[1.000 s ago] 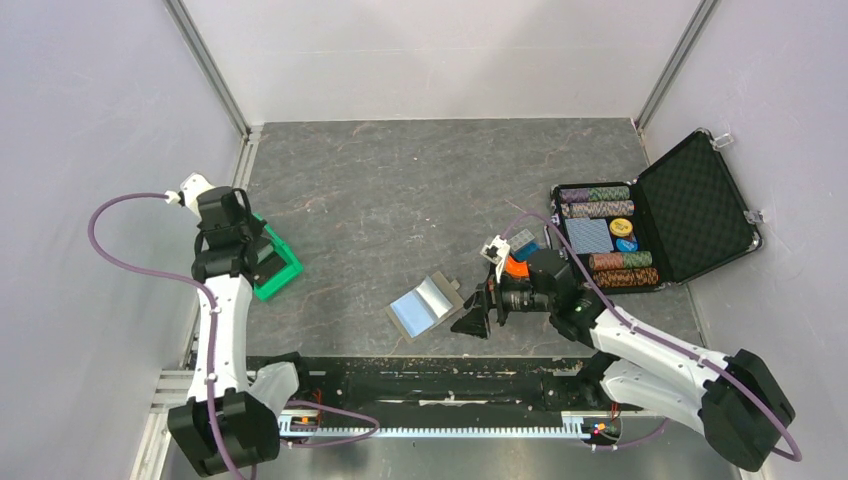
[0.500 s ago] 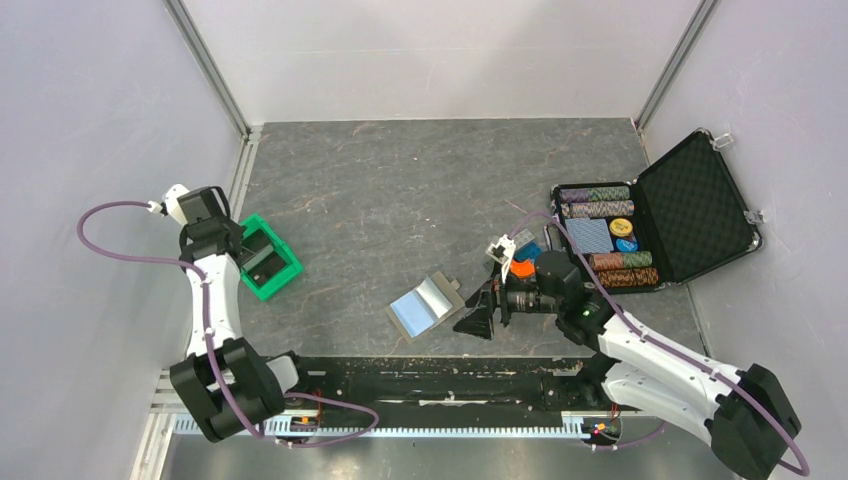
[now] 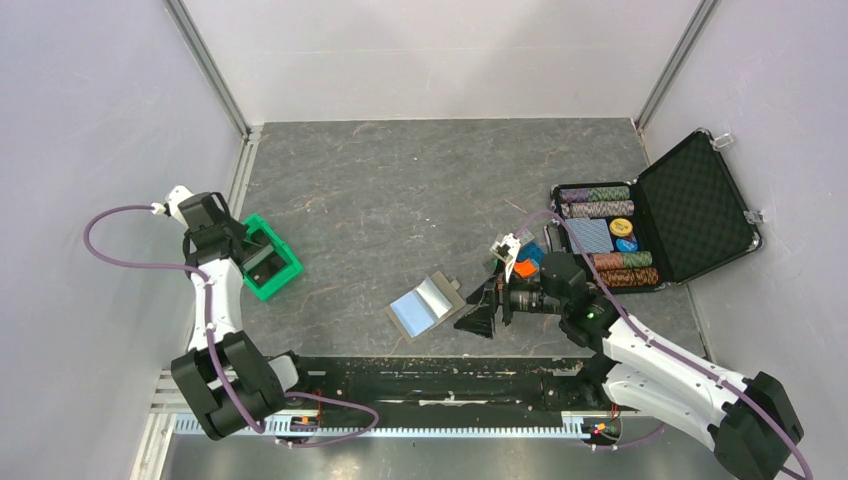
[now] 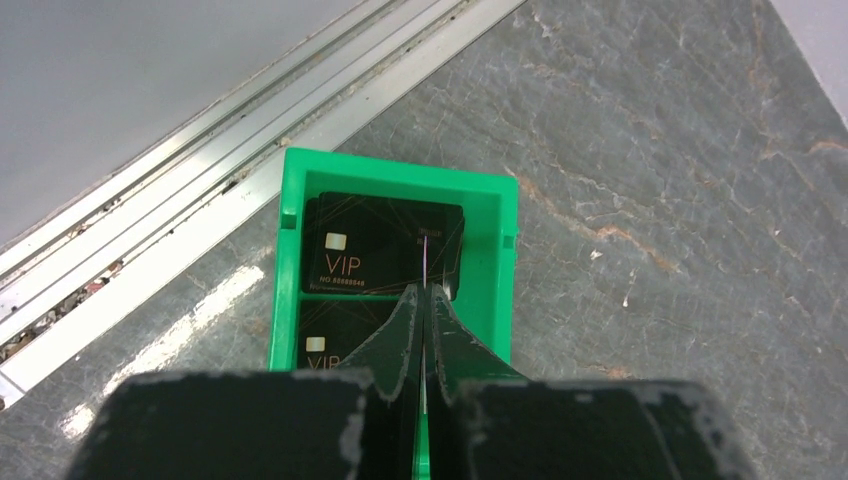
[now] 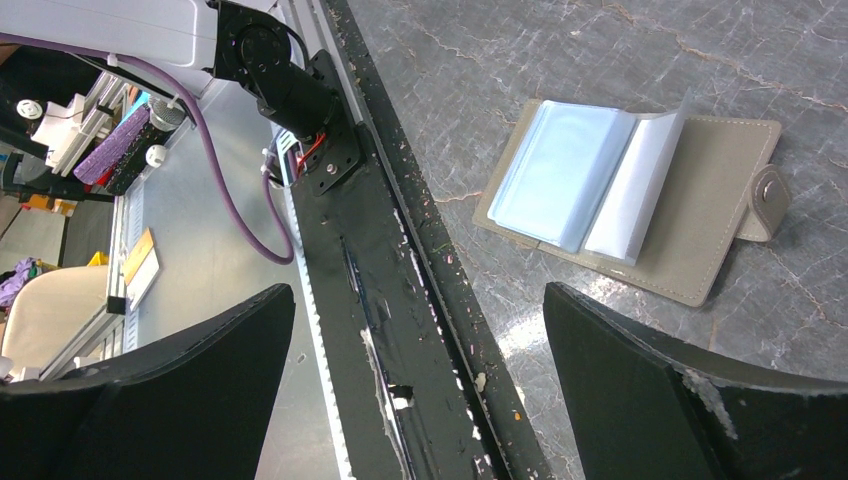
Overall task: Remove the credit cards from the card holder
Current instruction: Place the credit card in the storage box.
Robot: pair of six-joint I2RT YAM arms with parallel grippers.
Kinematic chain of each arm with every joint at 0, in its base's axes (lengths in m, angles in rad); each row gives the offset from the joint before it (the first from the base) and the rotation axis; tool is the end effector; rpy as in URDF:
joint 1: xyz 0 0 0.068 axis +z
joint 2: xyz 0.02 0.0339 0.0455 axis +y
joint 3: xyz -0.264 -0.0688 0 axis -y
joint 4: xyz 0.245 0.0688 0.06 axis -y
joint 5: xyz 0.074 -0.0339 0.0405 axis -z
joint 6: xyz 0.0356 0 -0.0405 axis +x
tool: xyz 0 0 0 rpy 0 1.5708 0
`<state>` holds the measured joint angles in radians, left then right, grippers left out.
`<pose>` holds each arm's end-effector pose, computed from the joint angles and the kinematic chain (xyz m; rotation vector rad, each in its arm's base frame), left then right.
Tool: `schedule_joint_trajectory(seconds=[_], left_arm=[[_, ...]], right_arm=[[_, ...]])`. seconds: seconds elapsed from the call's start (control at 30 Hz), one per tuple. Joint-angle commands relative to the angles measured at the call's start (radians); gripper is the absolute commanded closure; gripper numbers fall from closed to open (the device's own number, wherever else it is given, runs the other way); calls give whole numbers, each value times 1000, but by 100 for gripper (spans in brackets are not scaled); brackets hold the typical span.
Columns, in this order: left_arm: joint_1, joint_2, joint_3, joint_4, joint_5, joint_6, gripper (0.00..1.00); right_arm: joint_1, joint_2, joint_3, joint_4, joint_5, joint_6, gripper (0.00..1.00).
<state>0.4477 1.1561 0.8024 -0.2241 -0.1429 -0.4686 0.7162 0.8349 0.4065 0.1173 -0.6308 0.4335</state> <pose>0.2284 0.1153 0.2669 -1.0227 1.8858 0.1413 0.1283 0.1395 0.2305 -0.7549 1.9186 1.3442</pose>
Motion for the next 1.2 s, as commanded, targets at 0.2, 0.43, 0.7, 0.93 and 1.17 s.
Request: schedule_joint_trajectory(seconds=[0.2, 0.43, 0.7, 0.93, 1.17], left_arm=[[16, 131, 99, 30, 70, 130, 98], [23, 196, 157, 5, 48, 205, 98], [23, 237, 163, 2, 52, 219, 98], [23, 268, 185, -22, 23, 234, 96], [23, 299, 198, -41, -6, 234, 89]], right_arm=[[-1, -15, 37, 47, 16, -14, 2], [-1, -7, 42, 36, 28, -39, 2], [-1, -9, 17, 41, 29, -40, 2], [-1, -12, 21, 39, 37, -41, 2], [-4, -11, 32, 20, 40, -53, 2]])
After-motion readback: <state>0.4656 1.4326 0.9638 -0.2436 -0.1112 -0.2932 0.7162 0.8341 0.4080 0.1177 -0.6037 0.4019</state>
